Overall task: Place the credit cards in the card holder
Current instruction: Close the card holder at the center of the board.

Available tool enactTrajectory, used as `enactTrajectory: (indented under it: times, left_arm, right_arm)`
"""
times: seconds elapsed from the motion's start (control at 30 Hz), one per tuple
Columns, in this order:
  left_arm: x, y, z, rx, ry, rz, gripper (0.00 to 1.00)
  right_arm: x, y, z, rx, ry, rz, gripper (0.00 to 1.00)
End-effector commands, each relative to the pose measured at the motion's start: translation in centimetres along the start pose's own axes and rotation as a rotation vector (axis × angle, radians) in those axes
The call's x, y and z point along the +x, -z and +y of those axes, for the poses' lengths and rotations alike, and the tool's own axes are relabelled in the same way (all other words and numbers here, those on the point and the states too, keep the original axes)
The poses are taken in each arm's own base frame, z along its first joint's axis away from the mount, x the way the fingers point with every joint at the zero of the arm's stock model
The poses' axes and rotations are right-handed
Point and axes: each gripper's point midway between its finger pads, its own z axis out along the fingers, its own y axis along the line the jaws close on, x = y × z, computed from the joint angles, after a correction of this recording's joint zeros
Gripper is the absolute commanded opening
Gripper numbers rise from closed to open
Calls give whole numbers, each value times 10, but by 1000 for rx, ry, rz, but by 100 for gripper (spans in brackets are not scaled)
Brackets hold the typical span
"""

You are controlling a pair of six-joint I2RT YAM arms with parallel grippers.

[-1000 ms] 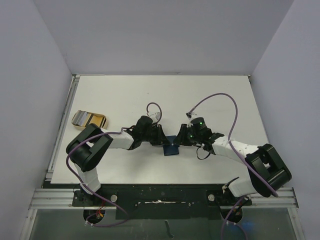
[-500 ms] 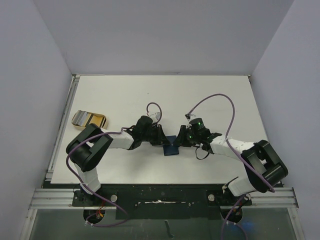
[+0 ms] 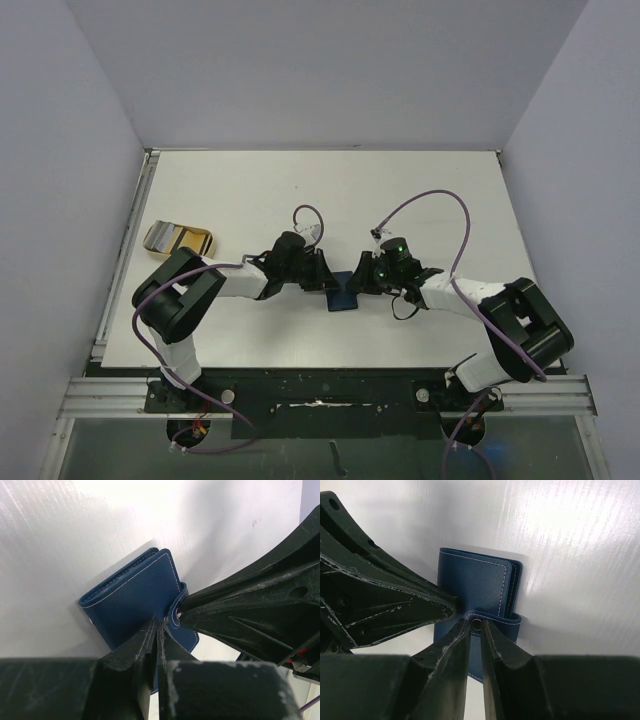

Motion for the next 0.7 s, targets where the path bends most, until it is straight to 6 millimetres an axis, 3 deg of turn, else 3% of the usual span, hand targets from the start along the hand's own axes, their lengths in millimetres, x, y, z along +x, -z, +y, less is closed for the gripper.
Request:
enactTrajectory:
  times: [0.0,0.67]
  left_arm:
    - [2,-1,22,-101,-6,2,4]
    - [2,-2,24,-116,-7,8,4]
  right_arm:
    - [2,-4,5,-42,-4,3,17]
    - [6,-4,8,-32,12,23,15]
